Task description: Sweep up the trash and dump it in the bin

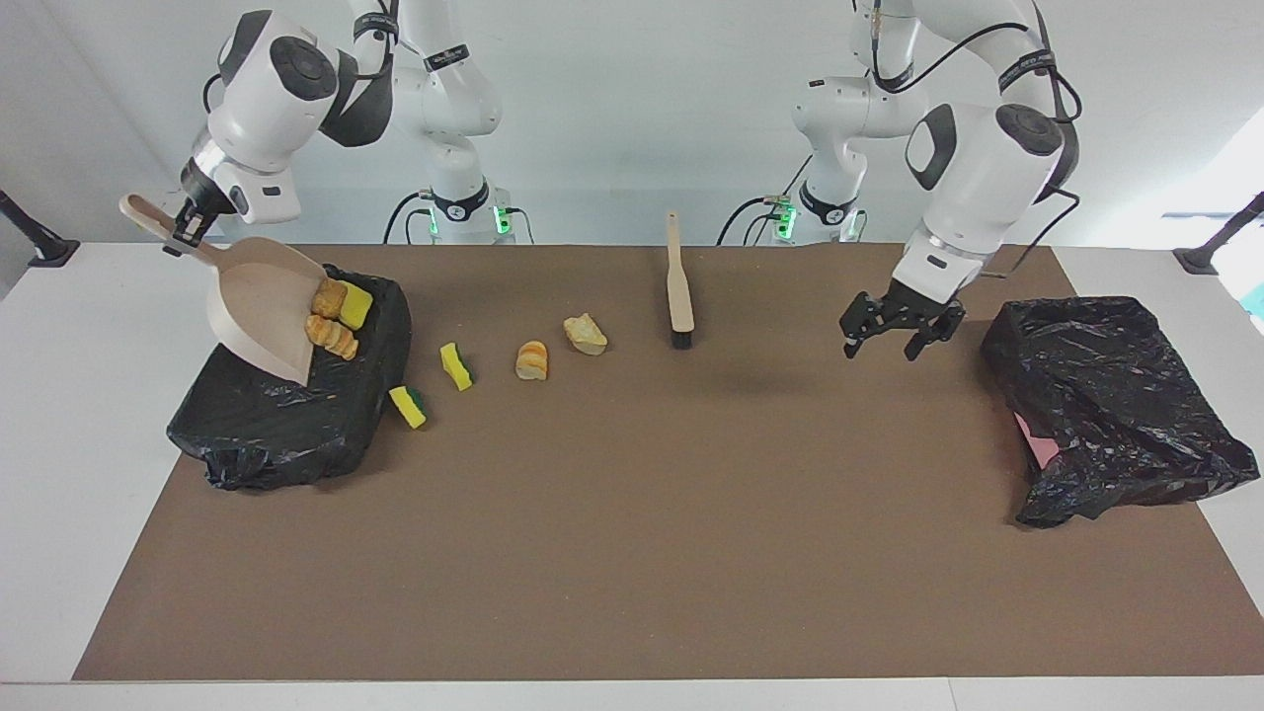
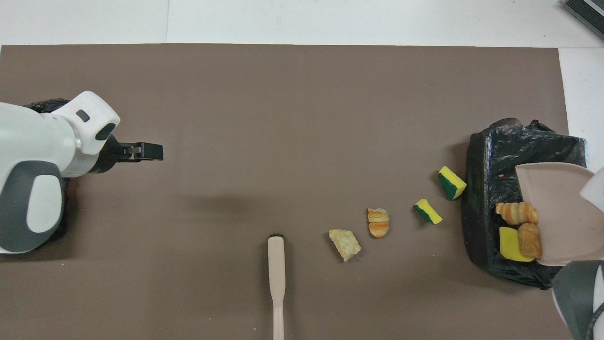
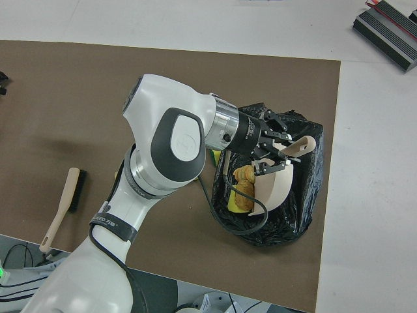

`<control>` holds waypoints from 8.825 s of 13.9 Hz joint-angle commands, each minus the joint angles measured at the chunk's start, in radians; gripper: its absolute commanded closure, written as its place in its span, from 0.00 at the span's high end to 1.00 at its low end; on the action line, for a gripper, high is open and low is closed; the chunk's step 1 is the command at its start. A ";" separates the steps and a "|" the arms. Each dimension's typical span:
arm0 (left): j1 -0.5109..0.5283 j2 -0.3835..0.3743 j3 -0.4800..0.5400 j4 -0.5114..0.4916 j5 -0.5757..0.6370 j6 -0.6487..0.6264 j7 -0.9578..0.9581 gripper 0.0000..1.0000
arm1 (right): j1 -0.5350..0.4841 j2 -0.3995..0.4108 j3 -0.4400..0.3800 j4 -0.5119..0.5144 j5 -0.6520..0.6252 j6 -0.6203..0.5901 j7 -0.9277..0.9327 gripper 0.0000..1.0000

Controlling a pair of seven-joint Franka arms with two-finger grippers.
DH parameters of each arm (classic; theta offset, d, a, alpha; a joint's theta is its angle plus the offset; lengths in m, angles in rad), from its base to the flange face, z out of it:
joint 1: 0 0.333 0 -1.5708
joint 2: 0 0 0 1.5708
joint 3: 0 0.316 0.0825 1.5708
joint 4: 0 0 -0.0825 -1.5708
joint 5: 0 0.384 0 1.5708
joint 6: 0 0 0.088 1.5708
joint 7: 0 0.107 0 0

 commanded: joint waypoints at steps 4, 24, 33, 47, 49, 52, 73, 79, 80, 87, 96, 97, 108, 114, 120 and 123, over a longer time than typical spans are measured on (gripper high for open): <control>0.103 0.037 -0.009 0.199 0.131 -0.189 0.078 1.00 | 0.106 -0.006 0.034 0.087 -0.023 -0.174 0.011 0.00; 0.139 -0.038 0.003 0.374 0.125 -0.616 0.072 1.00 | 0.135 0.174 0.131 0.356 0.457 -0.426 0.589 0.00; 0.148 -0.033 0.005 0.382 0.125 -0.608 0.066 1.00 | 0.418 0.575 0.137 0.691 0.776 -0.435 1.482 0.00; 0.150 -0.033 0.005 0.382 0.125 -0.608 0.066 1.00 | 0.652 0.942 0.137 0.881 1.024 -0.061 2.088 0.00; 0.150 -0.033 0.005 0.382 0.125 -0.608 0.066 1.00 | 0.670 0.941 0.137 0.818 1.024 0.017 2.088 0.00; 0.150 -0.033 0.005 0.382 0.125 -0.608 0.064 1.00 | 0.661 0.941 0.135 0.806 1.019 0.008 2.090 0.11; -0.008 0.022 -0.023 0.348 0.124 -0.493 0.023 1.00 | 0.691 0.547 0.143 0.352 1.016 -0.046 2.047 0.58; -0.145 0.155 -0.023 0.348 0.125 -0.366 -0.094 1.00 | 0.808 0.441 0.143 0.135 1.160 0.113 2.059 0.59; -0.165 0.175 -0.023 0.348 0.124 -0.343 -0.111 1.00 | 0.819 0.430 0.143 0.118 1.177 0.113 2.058 0.59; -0.318 0.324 -0.023 0.324 0.124 -0.159 -0.296 1.00 | 0.892 0.412 0.143 0.023 1.269 0.180 2.058 0.55; -0.443 0.321 -0.031 0.090 0.093 0.010 -0.497 1.00 | 0.905 0.398 0.143 0.000 1.327 0.179 2.061 0.00; -0.444 0.315 -0.031 0.089 0.072 0.002 -0.497 1.00 | 0.905 0.399 0.143 0.005 1.327 0.175 2.074 0.00; -0.435 0.295 -0.029 0.103 0.023 -0.056 -0.479 0.00 | 0.653 0.234 0.132 0.065 1.099 -0.309 1.947 0.00; -0.308 0.209 -0.020 0.104 0.024 -0.111 -0.175 0.00 | 0.477 0.250 0.135 0.049 0.991 -0.354 1.756 0.00; -0.228 0.093 -0.018 0.084 0.041 -0.303 0.240 0.00 | 0.328 0.270 0.137 0.037 0.978 -0.326 1.581 0.00; -0.226 -0.005 -0.018 -0.017 0.101 -0.320 0.404 0.00 | 0.293 0.272 0.137 0.017 0.976 -0.262 1.529 0.00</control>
